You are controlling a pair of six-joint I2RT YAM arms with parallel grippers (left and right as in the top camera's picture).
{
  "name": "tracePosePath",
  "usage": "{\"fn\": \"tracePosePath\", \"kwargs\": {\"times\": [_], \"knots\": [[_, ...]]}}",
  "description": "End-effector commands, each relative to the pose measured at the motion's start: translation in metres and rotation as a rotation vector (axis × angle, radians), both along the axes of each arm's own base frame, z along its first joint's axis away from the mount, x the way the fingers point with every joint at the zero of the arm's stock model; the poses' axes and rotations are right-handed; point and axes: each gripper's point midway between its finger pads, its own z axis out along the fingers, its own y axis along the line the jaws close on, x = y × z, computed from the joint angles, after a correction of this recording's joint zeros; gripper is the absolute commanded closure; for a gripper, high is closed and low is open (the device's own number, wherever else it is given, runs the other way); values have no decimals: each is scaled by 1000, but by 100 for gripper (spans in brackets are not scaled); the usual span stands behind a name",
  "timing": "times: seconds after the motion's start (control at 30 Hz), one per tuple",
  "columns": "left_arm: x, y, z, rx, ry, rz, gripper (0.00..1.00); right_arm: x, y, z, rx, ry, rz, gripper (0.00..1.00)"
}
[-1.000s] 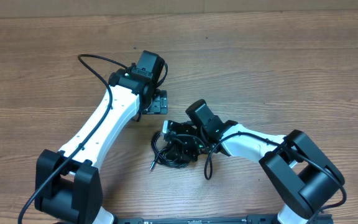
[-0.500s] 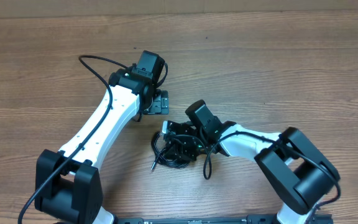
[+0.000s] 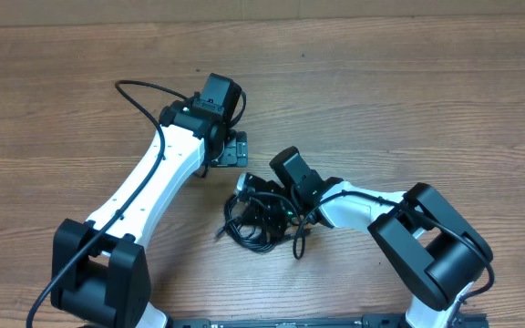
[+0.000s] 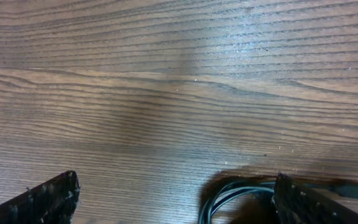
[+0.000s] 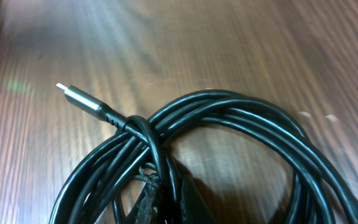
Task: Untangle cables
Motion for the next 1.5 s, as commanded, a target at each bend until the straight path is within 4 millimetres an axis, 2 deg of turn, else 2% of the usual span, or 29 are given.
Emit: {"fn": "tracePosePath", "kwargs": {"times": [0.0, 0.3, 0.43, 0.57, 0.67, 0.87, 1.0, 1.03, 1.1, 1.17, 1.27, 1.47], "knots": [[0, -1, -3, -8, 1, 15, 0, 40, -24, 0, -93, 42, -307, 96], [1, -1, -2, -9, -4, 14, 0, 87, -61, 59, 29, 104, -589, 96], [1, -1, -2, -6, -3, -1, 0, 92, -66, 89, 106, 94, -589, 96], [1, -3, -3, -15, 0, -6, 0, 93, -66, 110, 145, 56, -585, 96], [-1, -9, -4, -51, 15, -15, 1, 92, -66, 117, 158, 44, -583, 96], [-4, -17, -4, -91, 30, -24, 0, 92, -66, 119, 167, 82, -616, 96], [-13, -38, -4, -214, 82, -55, 0, 98, -70, 118, 167, 100, -674, 96], [-17, -45, -3, -257, 101, -65, 0, 102, -73, 117, 161, 108, -720, 96], [-22, -57, -1, -327, 129, -80, 6, 110, -80, 115, 157, 129, -814, 96], [-26, -66, 1, -381, 151, -74, 7, 117, -85, 116, 171, 160, -897, 96], [-27, -70, 2, -413, 163, -40, 7, 126, -82, 128, 249, 196, -940, 96], [-27, -70, 2, -427, 171, 25, 5, 127, -70, 146, 344, 225, -899, 96]]}}
